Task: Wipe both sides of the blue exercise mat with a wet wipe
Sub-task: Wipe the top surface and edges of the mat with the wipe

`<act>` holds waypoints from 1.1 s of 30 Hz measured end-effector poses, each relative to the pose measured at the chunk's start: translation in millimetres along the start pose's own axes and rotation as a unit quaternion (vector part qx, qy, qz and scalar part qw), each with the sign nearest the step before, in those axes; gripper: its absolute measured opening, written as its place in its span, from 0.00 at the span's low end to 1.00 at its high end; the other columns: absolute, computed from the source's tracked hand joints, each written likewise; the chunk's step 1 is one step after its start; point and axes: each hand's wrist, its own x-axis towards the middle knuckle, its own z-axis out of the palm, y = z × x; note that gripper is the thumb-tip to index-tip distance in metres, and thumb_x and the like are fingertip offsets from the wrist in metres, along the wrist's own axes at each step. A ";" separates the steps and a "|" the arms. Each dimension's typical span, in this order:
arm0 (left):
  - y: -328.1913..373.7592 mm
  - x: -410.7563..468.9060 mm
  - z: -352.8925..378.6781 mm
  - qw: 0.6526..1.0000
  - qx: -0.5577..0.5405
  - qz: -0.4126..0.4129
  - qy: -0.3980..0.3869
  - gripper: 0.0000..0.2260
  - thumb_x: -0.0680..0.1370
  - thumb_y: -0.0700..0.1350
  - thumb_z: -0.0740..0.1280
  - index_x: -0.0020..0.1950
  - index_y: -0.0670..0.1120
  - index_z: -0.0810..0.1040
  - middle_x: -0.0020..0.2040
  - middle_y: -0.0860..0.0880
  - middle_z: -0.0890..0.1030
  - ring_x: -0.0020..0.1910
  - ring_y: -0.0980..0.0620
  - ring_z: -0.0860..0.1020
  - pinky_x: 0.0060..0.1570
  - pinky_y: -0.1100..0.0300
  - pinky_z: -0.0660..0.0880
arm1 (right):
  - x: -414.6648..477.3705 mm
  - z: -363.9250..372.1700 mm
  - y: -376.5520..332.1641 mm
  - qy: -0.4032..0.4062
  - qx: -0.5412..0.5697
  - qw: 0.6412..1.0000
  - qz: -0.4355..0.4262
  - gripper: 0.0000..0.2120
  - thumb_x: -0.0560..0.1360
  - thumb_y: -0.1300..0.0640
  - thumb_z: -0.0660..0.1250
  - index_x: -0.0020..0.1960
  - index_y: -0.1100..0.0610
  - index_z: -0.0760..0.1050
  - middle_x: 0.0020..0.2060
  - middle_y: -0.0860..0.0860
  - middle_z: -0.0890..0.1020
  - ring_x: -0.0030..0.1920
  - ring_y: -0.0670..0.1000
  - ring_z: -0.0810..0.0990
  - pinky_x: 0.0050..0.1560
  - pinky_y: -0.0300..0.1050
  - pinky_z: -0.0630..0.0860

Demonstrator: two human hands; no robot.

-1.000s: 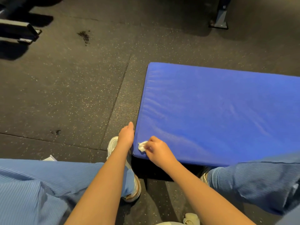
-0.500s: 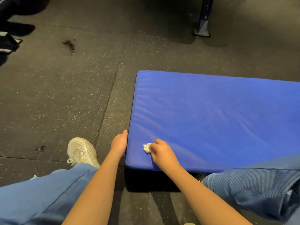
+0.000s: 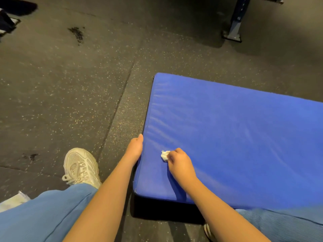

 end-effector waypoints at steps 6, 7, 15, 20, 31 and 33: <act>18.3 22.4 2.3 0.999 -0.026 -0.028 0.003 0.26 0.84 0.56 0.51 0.65 0.36 0.75 0.63 0.41 0.77 0.61 0.41 0.76 0.62 0.49 0.71 | -7.5 9.0 -2.5 -0.090 -0.006 0.990 -0.109 0.09 0.75 0.58 0.61 0.43 0.61 0.78 0.42 0.56 0.75 0.45 0.60 0.78 0.40 0.53 0.76; 18.7 25.0 3.0 0.999 -0.034 -0.031 0.005 0.25 0.84 0.55 0.51 0.65 0.37 0.75 0.61 0.42 0.77 0.60 0.41 0.76 0.60 0.50 0.72 | -0.4 7.6 2.9 -0.089 -0.019 0.988 -0.124 0.09 0.75 0.58 0.61 0.42 0.61 0.78 0.42 0.56 0.75 0.44 0.59 0.77 0.38 0.53 0.75; 17.8 38.4 -3.8 1.000 0.013 0.008 0.012 0.20 0.84 0.51 0.52 0.41 0.42 0.76 0.46 0.38 0.78 0.46 0.46 0.74 0.49 0.51 0.70 | 69.6 -7.1 5.0 -0.088 -0.127 0.985 -0.072 0.11 0.80 0.60 0.58 0.41 0.63 0.73 0.42 0.56 0.69 0.42 0.60 0.76 0.39 0.47 0.71; 41.0 49.5 -13.5 0.988 0.138 0.061 -0.043 0.13 0.82 0.47 0.57 0.45 0.43 0.77 0.48 0.42 0.79 0.44 0.48 0.74 0.46 0.54 0.71 | 85.6 -51.3 -1.0 -0.245 -0.174 0.924 -0.234 0.10 0.80 0.57 0.59 0.50 0.62 0.76 0.49 0.58 0.73 0.42 0.61 0.74 0.44 0.52 0.72; 95.2 40.6 -18.9 0.949 0.302 0.008 -0.088 0.11 0.79 0.37 0.62 0.38 0.44 0.67 0.37 0.44 0.72 0.37 0.47 0.72 0.36 0.58 0.72 | 111.7 -67.1 2.0 -0.301 -0.223 0.874 -0.308 0.02 0.79 0.62 0.59 0.50 0.57 0.70 0.46 0.55 0.67 0.33 0.55 0.63 0.36 0.49 0.63; 103.6 38.2 -21.0 0.944 0.312 0.004 -0.104 0.10 0.79 0.36 0.62 0.38 0.44 0.68 0.37 0.46 0.72 0.36 0.50 0.71 0.34 0.60 0.71 | 109.5 -64.4 14.0 -0.243 -0.164 0.901 -0.319 0.05 0.79 0.60 0.59 0.52 0.59 0.73 0.48 0.56 0.71 0.35 0.56 0.65 0.36 0.47 0.61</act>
